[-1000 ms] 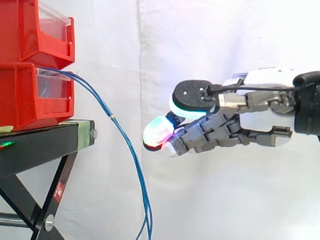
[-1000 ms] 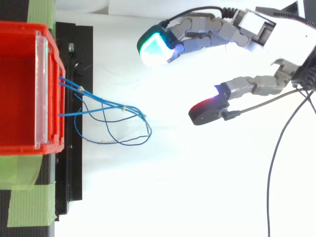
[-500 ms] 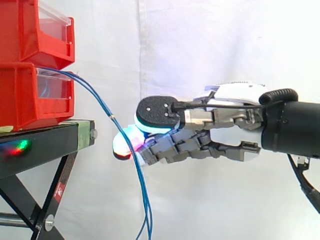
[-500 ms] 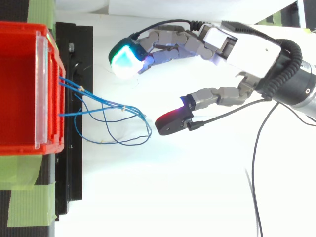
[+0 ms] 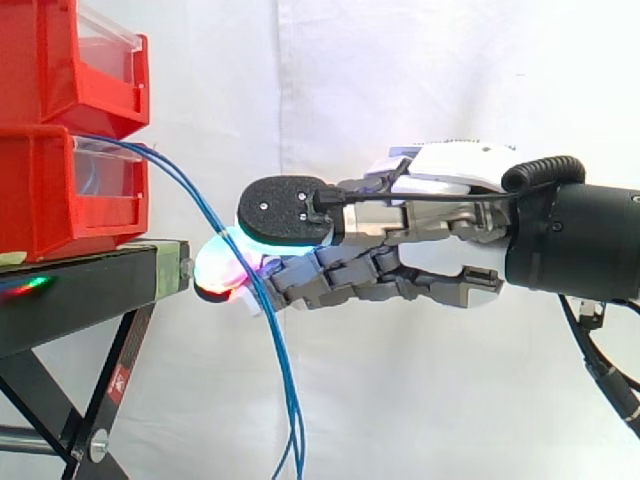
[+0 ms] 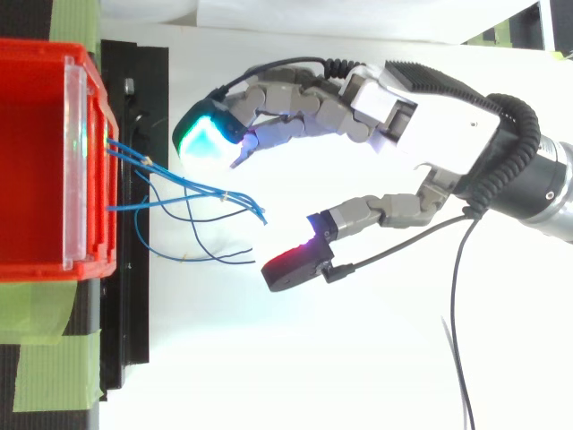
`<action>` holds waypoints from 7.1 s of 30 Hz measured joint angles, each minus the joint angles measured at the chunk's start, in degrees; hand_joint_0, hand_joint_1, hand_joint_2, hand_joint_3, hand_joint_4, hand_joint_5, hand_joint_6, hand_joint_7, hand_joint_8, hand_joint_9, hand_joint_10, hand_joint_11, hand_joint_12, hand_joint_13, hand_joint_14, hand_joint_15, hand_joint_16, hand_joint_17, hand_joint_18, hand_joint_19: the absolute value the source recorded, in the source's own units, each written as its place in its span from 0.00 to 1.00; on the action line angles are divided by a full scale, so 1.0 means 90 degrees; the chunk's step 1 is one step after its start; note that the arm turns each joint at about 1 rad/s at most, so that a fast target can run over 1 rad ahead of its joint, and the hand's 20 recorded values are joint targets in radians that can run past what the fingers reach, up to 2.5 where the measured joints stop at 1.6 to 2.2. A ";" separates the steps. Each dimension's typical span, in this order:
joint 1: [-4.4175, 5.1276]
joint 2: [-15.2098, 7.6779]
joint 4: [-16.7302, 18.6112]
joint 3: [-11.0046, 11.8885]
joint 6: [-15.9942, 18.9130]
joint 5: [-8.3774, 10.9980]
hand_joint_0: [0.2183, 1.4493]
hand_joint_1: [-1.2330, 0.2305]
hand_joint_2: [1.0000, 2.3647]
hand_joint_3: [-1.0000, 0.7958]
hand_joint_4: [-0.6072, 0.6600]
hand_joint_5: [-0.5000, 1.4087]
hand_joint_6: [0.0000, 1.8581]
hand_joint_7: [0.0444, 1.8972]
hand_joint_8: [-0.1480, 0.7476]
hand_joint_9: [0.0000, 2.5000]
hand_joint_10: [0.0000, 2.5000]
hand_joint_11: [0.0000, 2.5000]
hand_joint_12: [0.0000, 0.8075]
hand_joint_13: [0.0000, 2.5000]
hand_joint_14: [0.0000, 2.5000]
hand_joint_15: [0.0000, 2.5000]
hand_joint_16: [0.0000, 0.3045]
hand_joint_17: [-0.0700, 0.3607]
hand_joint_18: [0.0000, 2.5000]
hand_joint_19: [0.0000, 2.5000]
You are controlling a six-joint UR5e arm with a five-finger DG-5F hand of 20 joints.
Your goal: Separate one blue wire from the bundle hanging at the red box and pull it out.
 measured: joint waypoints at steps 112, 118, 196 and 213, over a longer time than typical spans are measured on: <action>-0.0477 -0.0049 -0.2173 0.1054 0.0898 -0.1031 0.31 0.37 0.01 0.38 0.66 0.16 0.46 0.56 0.51 0.23 0.01 0.22 0.48 0.16 0.01 0.14 0.18 0.46 0.11 0.18; -0.0481 -0.0049 -0.2174 0.1057 0.0898 -0.1031 0.30 0.37 0.01 0.42 0.66 0.16 0.47 0.56 0.51 0.24 0.01 0.23 0.48 0.16 0.01 0.14 0.18 0.46 0.12 0.17; -0.0531 0.0000 -0.2155 0.1145 0.0272 -0.1031 0.30 0.32 0.02 0.48 0.64 0.16 0.48 0.61 0.53 0.31 0.01 0.35 0.50 0.24 0.01 0.20 0.18 0.45 0.17 0.21; -0.0514 0.0001 -0.2137 0.1147 0.0254 -0.1031 0.30 0.32 0.02 0.58 0.49 0.18 0.48 0.67 0.55 0.37 0.01 0.35 0.50 0.29 0.01 0.21 0.18 0.45 0.21 0.23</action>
